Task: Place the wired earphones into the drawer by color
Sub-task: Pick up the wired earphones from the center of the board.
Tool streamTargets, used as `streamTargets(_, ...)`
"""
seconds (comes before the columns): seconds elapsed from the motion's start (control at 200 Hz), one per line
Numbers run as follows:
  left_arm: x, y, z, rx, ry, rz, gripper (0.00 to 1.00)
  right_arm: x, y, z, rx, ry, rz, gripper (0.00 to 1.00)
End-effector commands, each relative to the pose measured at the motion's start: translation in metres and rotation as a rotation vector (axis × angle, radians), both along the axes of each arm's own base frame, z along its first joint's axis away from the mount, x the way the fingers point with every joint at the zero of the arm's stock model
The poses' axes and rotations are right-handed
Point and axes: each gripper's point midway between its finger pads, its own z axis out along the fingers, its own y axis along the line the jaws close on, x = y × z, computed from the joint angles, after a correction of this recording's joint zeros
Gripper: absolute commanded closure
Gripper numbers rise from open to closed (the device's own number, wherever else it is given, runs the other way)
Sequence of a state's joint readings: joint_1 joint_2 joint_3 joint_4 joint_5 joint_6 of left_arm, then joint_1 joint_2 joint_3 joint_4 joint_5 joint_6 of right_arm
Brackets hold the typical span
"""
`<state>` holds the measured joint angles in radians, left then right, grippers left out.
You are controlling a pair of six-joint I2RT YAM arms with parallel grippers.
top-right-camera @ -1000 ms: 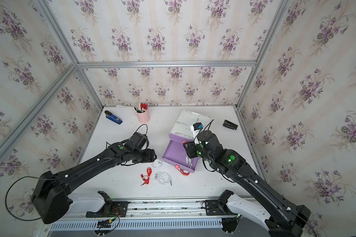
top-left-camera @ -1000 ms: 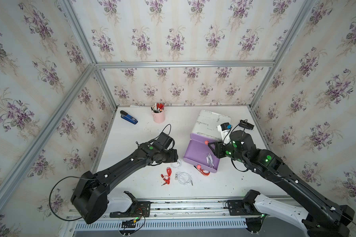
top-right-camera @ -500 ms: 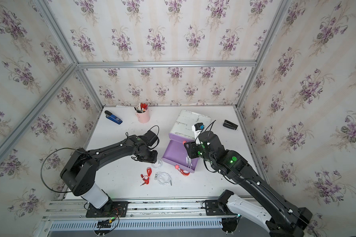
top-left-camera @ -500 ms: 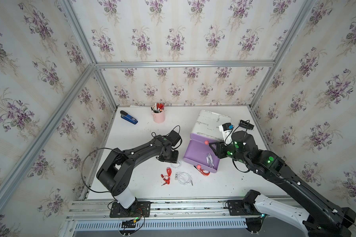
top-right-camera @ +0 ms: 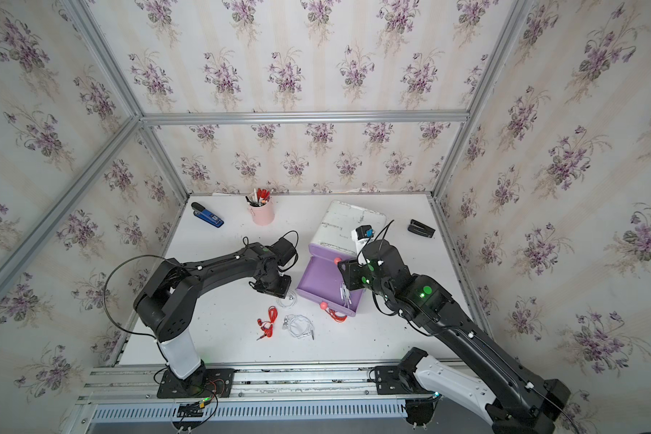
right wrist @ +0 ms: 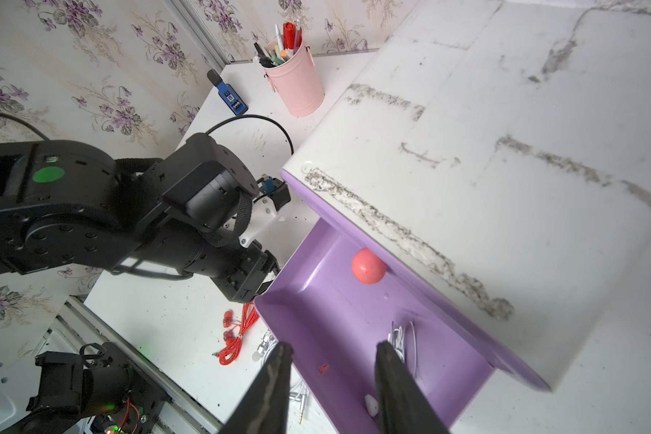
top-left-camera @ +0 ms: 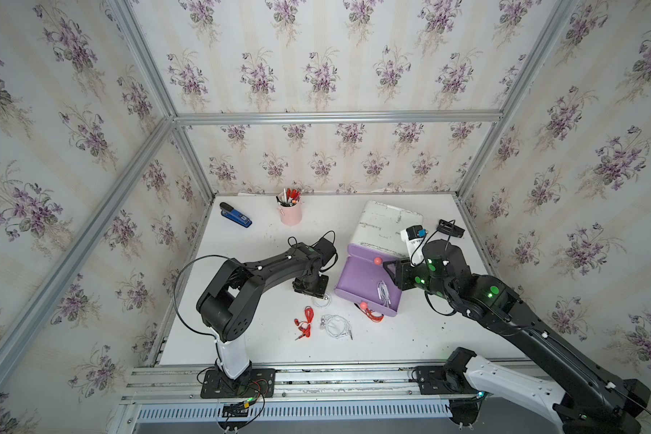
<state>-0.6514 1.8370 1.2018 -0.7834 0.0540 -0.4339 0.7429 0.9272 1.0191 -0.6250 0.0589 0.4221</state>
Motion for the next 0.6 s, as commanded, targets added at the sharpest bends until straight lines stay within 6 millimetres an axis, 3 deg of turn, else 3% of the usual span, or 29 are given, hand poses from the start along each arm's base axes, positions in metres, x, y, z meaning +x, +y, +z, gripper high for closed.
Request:
streamTargets(0.0,0.000,0.005,-0.007,0.050,0.024,-0.040,0.44,0.002,0.000,0.001,-0.003,-0.010,-0.001,0.59)
streamTargets(0.23,0.001,0.004,-0.015,0.071,0.048,-0.067,0.44,0.004,0.000,0.000,-0.006,-0.009,-0.003,0.60)
streamTargets(0.46,0.003,0.005,-0.022,0.092,0.061,-0.097,0.72,0.005,0.001,-0.003,-0.011,-0.002,-0.004,0.60)
streamTargets(0.595,0.004,0.007,-0.021,0.101,0.058,-0.102,0.80,0.004,0.001,-0.004,-0.013,0.003,-0.002,0.60)
